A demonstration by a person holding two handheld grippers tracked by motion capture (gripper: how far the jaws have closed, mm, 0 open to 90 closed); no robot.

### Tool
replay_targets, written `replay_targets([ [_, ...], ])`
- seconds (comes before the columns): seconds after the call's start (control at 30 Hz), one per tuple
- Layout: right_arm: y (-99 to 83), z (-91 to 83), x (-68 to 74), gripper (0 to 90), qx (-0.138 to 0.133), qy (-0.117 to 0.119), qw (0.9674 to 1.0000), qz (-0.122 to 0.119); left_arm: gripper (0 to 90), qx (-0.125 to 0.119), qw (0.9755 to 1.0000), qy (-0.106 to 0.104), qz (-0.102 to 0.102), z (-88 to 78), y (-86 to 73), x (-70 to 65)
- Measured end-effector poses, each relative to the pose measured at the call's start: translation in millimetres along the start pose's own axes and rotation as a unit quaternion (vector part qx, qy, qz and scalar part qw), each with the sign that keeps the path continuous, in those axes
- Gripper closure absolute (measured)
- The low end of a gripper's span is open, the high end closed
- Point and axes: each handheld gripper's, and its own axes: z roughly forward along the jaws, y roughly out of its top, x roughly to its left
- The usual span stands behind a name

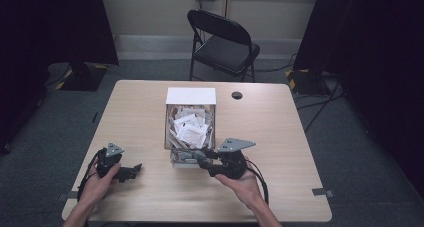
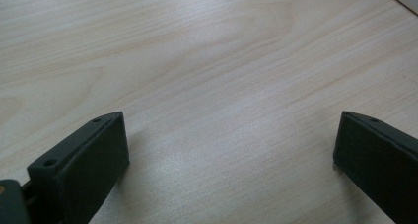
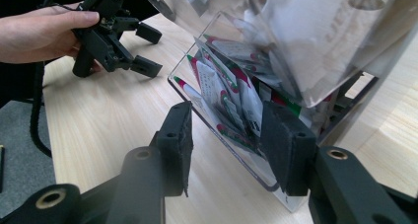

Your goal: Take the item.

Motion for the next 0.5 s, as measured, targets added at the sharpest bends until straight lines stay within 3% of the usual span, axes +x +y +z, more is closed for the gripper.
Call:
replay_targets([
  [0.5,-5.3,8.5,-0.4,58.4,-0.003,0.000,1.0000,0.002,0.0,0.000,1.0000,0.000,0.000,0.0,0.0,0.0],
])
